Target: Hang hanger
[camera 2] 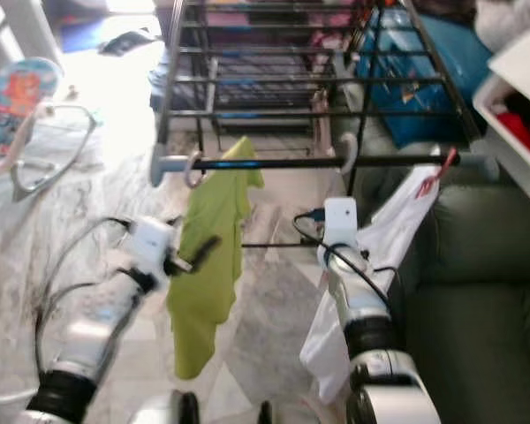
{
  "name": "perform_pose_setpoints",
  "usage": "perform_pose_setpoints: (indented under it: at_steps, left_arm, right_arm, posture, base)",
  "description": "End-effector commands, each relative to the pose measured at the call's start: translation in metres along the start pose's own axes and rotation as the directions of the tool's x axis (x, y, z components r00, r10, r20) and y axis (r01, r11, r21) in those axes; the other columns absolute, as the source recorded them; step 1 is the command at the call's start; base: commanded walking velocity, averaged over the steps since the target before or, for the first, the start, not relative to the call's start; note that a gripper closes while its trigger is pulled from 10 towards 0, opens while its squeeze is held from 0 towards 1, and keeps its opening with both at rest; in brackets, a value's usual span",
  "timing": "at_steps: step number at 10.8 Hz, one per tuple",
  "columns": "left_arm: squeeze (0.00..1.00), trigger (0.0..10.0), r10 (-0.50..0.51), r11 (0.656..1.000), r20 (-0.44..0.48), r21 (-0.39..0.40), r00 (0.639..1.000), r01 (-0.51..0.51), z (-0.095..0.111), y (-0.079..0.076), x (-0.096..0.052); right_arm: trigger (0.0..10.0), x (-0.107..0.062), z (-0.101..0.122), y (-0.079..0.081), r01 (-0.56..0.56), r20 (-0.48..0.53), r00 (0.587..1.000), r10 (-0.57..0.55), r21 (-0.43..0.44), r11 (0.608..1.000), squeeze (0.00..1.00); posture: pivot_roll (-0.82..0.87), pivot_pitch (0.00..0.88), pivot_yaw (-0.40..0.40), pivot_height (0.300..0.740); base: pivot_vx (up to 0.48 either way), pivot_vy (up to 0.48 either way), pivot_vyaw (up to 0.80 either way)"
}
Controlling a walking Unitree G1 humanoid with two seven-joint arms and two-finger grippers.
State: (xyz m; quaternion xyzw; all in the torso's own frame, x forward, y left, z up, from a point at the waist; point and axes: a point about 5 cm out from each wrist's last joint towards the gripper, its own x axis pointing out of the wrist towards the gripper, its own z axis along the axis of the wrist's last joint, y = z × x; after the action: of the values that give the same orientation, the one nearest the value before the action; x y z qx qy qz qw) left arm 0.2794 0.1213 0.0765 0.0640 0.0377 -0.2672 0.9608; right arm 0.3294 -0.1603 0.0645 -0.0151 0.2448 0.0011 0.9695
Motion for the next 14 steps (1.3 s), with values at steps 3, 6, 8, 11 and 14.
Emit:
perform_pose_setpoints:
  at_steps: [3,6,8,11,14]
  left_arm:
    - [0.00,10.0,0.027,1.000,-0.009,0.011,1.000,-0.027,-0.001,0.006,-0.004]
    - [0.00,10.0,0.031,0.999,-0.018,0.015,0.999,-0.031,-0.002,0.006,-0.005]
    - [0.00,10.0,0.036,0.999,-0.026,0.017,0.999,-0.035,-0.003,0.006,-0.006]
    - [0.00,10.0,0.035,0.999,-0.038,0.019,0.999,-0.034,-0.005,0.005,-0.004]
    - [0.00,10.0,0.039,0.999,-0.053,0.036,0.998,-0.037,-0.006,0.004,-0.001]
  right_arm:
    - [10.0,0.012,0.019,0.011,-0.067,-0.033,0.997,0.068,0.026,0.997,0.00]
    - [10.0,0.017,-0.010,0.016,-0.077,-0.179,0.980,0.084,0.045,0.996,0.00]
    - [10.0,0.015,-0.025,0.009,-0.033,-0.232,0.972,0.041,0.037,0.999,0.00]
    - [10.0,0.017,-0.025,-0.008,0.057,-0.203,0.978,-0.043,0.065,0.996,0.00]
    - [10.0,0.016,-0.029,-0.003,0.037,-0.188,0.982,-0.018,0.098,0.995,1.00]
  posture:
    - [-0.05,0.070,-0.050,0.740]
    - [-0.04,0.073,-0.055,0.740]
    - [-0.04,0.076,-0.055,0.740]
    - [-0.05,0.072,-0.055,0.740]
    - [-0.04,0.058,-0.063,0.740]
  base:
    - [0.000,0.000,0.00]
    - [0.000,0.000,0.00]
    - [0.000,0.000,0.00]
    - [0.000,0.000,0.00]
    - [0.000,0.000,0.00]
